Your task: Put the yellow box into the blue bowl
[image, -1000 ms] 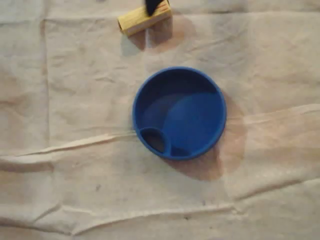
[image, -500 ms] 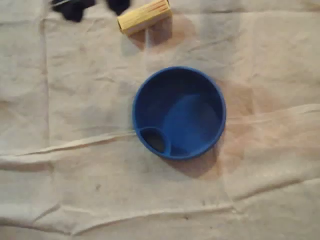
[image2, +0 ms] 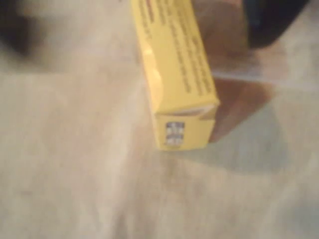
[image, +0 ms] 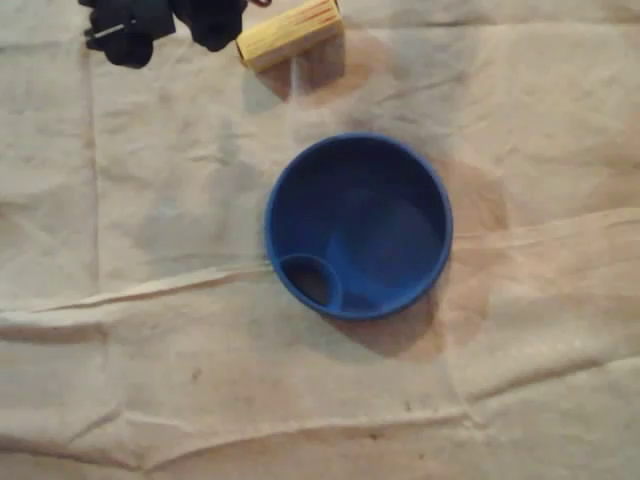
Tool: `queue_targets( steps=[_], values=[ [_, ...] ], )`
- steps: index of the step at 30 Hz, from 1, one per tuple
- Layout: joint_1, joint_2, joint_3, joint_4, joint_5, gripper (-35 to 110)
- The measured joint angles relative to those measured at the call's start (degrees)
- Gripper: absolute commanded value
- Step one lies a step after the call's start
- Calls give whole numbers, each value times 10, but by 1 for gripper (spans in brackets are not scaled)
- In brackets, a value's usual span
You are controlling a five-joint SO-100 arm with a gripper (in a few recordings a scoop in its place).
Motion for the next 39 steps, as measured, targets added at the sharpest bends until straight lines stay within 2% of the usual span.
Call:
queue_targets(
  steps=[14, 39],
  values=[
    [35, -54, 0, 0, 0, 30],
    [18, -94, 0, -11, 11, 30]
  ],
)
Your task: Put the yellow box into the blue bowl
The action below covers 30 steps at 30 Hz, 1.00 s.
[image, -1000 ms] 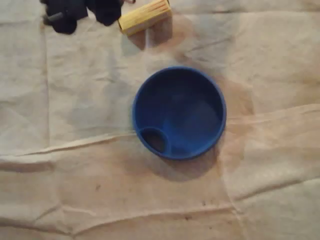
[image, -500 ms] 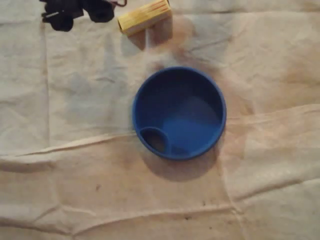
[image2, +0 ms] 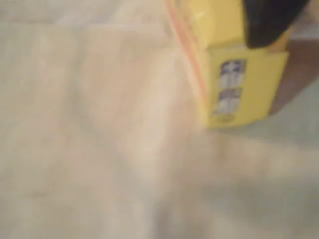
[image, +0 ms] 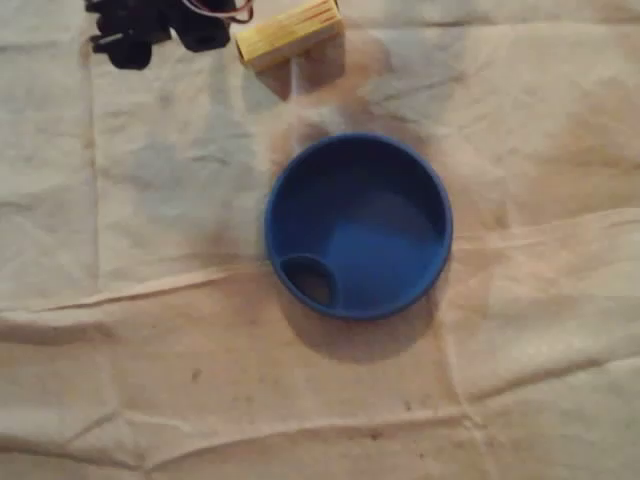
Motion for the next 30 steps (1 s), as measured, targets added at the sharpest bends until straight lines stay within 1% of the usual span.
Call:
queue_targets(
  steps=[8, 18, 30],
  values=[
    [-18, 0, 0, 0, 51, 31],
    [-22, 0, 0, -17, 55, 35],
    [-22, 0, 77, -82, 55, 35]
  ],
)
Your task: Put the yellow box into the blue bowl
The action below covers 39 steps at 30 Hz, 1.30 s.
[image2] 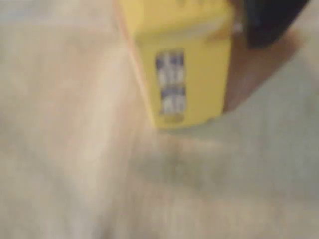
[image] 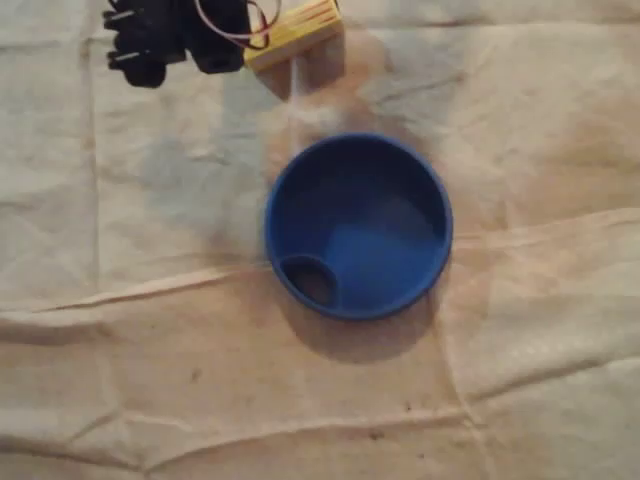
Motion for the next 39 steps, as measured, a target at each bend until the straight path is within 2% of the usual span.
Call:
queue_targets(
  steps=[23, 26, 33, 39],
  values=[
    [-21, -1, 115, -120, 15, 34],
    [-25, 0, 118, -127, 44, 30],
    [-43, -1, 118, -131, 109, 7],
    [-47, -1, 118, -130, 116, -1]
  ],
)
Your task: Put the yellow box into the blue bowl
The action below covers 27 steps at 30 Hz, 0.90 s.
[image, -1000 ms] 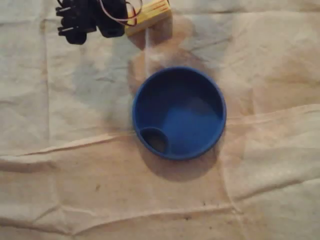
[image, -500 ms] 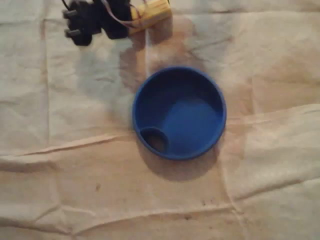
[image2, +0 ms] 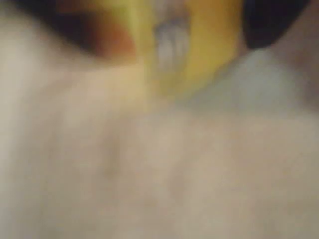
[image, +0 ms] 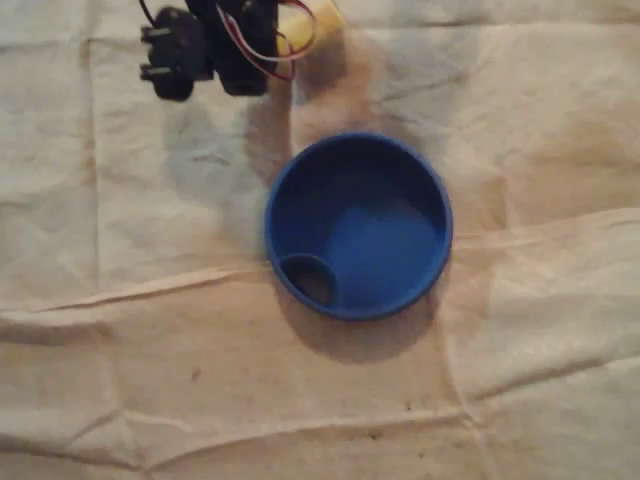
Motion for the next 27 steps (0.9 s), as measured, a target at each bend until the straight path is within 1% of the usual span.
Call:
queue_targets(
  steps=[9, 12, 17, 22, 24, 27],
  values=[
    [1, 4, 0, 6, 0, 0],
    [5, 22, 0, 29, 0, 0],
    [24, 88, 0, 115, 0, 0],
    [19, 148, 0, 149, 2, 0],
    [21, 164, 0, 153, 13, 0],
    [18, 191, 0, 155, 66, 0]
  ],
)
